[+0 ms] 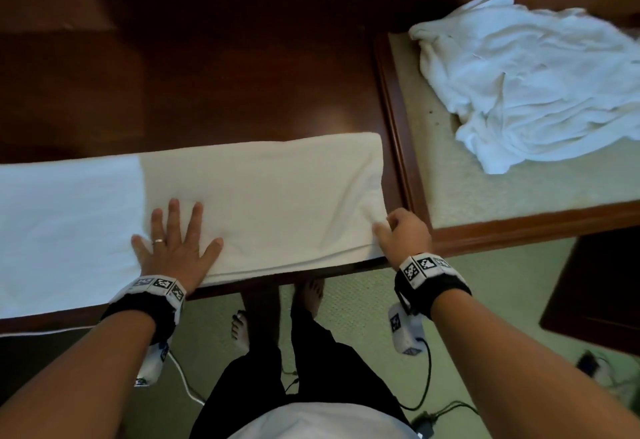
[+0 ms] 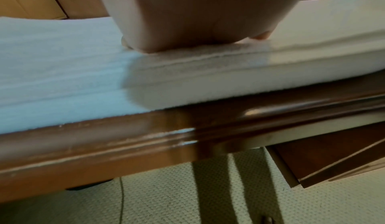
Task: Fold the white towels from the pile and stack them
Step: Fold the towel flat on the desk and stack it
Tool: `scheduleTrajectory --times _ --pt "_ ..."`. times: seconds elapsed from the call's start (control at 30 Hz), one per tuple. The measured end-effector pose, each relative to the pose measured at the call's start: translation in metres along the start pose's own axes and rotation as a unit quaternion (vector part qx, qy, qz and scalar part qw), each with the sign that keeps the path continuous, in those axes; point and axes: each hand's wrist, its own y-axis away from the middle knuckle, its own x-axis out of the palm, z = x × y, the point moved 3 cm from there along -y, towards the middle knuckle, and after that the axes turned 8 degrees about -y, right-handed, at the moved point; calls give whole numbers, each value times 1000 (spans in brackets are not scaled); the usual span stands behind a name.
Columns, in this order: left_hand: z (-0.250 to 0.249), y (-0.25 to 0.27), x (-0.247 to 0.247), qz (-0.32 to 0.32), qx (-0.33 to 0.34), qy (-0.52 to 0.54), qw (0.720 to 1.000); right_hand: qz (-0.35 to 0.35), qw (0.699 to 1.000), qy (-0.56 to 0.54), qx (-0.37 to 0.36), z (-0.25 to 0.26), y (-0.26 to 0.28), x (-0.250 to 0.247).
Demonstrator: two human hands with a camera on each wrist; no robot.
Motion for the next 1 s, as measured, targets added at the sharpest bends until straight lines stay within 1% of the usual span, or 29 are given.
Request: scheduleTrajectory --times 0.07,0.13,0.17,0.27,0.3,0.4,0.47,0.57,0.63,0.73,0.8,0.87,0.9,1.0 --pt "1 -1 0 1 6 -4 1000 -38 999 16 -14 -1 6 -4" --pt "1 -2 1 -4 10 -3 1000 -52 999 -4 1 -5 12 -10" --pt "1 -2 2 -8 11 -4 1000 -46 999 -1 18 -9 15 -12" --pt "3 -1 5 -20 19 -2 1000 6 996 65 57 -17 25 -12" --pt "4 -1 6 -23 22 -3 999 3 996 69 57 -16 25 -11" --pt "8 0 10 -38 34 -7 999 -35 998 35 29 0 20 -3" --pt "10 -1 14 -60 39 -8 997 -39 999 5 30 14 10 3" --pt "12 -4 19 -101 47 -13 994 -31 997 -32 66 19 -8 15" --pt "15 -4 23 -115 50 -19 992 -24 995 -29 97 18 -18 21" --pt "19 0 29 -124 46 -28 991 16 984 -75 162 11 -26 22" --pt "21 0 29 -123 41 -32 991 56 974 -123 184 6 -28 22" --pt "21 0 28 -115 37 -28 992 97 967 -157 174 5 -29 24" --pt "20 0 27 -112 35 -24 993 106 968 -162 161 7 -30 23" --pt "14 5 12 -122 36 26 992 93 981 -145 93 31 -44 -1"
